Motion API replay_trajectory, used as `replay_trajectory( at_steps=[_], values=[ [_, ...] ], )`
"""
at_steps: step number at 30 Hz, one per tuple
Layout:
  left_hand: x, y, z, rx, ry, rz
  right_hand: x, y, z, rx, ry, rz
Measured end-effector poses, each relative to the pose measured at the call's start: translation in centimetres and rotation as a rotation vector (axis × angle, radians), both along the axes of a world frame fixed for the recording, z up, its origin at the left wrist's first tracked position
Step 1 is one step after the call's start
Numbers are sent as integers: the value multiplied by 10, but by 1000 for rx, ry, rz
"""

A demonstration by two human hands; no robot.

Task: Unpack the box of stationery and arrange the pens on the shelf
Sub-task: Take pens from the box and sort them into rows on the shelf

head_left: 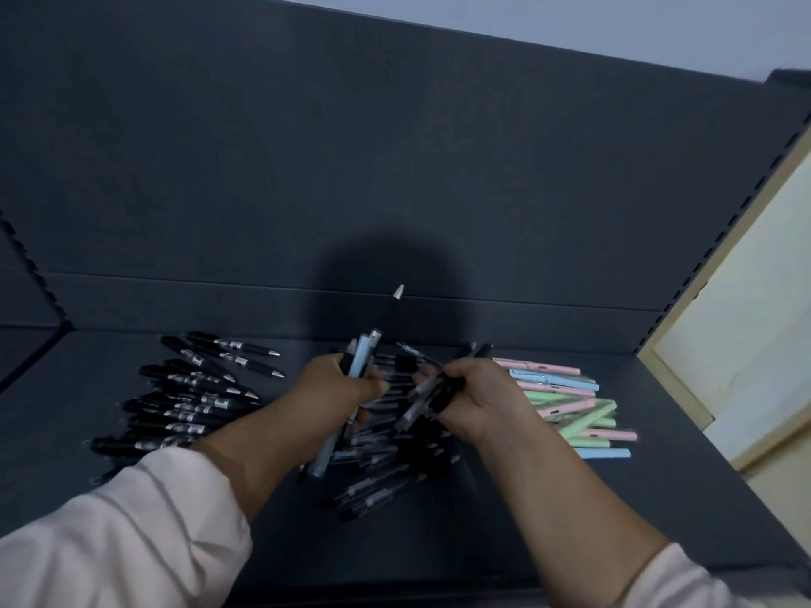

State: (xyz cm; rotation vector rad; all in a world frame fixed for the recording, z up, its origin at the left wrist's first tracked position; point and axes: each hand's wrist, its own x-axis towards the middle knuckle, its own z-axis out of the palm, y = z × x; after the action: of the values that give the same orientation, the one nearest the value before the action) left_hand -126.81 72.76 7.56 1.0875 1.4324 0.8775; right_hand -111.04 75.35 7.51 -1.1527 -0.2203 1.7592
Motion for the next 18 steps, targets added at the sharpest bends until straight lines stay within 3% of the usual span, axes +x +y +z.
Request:
replay_trajectory(
  at_steps=[8,15,18],
  values=[
    [-11,1,2,-48,-62,21,-5,-11,10,-9,-82,-18],
    [-18,-2,13,-210,-282,37,-8,-7,5,-6,-131,22],
    [-41,-6,16,-241,-343,57,-27,-2,2,46,-274,98]
  ],
)
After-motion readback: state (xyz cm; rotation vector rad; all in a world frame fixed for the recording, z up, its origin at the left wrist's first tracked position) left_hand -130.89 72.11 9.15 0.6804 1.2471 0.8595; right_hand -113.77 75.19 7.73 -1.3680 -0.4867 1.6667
